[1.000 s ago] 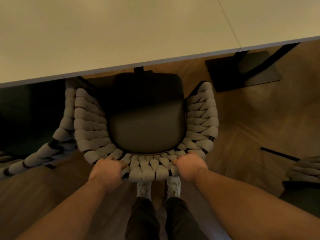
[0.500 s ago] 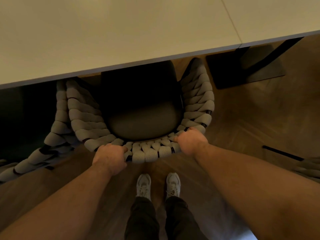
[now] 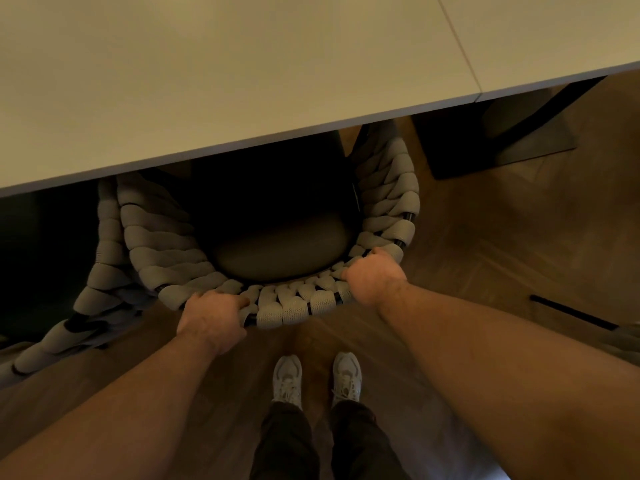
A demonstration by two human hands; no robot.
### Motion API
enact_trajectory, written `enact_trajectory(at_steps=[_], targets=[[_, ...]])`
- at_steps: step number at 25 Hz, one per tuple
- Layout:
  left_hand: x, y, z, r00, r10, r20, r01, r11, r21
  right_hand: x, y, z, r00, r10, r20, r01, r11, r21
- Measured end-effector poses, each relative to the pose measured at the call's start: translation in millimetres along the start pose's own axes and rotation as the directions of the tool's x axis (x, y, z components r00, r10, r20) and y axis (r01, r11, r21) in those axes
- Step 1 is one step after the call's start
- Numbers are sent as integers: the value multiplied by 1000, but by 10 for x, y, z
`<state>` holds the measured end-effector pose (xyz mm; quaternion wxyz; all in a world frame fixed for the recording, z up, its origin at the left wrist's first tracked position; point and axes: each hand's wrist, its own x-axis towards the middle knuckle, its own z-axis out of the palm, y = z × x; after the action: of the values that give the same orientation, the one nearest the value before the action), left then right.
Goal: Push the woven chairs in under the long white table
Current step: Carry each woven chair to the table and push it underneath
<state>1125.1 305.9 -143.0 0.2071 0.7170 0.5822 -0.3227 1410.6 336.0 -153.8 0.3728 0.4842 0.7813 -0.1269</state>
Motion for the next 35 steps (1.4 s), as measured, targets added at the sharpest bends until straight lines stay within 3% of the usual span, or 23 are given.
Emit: enact_trajectory(at_steps=[7, 12, 17, 21, 28, 35], targets=[[-112, -29, -63, 997, -21, 78, 32, 990, -138, -199, -43, 20, 999, 14, -44, -11, 998, 68], [-313, 4, -175, 999, -3, 54, 17, 965, -262, -498, -89, 87, 988, 77, -134, -30, 946, 323], [-495, 93, -376, 996, 86, 9, -83, 979, -186, -1047, -164, 19, 981, 184, -54, -114, 783, 612], [-634, 270, -605, 979, 198, -48, -202, 972, -118, -1587, -215, 193, 947, 320, 17, -238, 665, 708], [-858, 952, -927, 916, 375, -144, -370, 927, 60, -2619, -290, 888, 788, 588, 186, -459, 358, 813], [-950, 1926, -1185, 841, 542, -1, -529, 822, 212, -3612, -366, 1746, 605, 705, 370, -542, 24, 840]])
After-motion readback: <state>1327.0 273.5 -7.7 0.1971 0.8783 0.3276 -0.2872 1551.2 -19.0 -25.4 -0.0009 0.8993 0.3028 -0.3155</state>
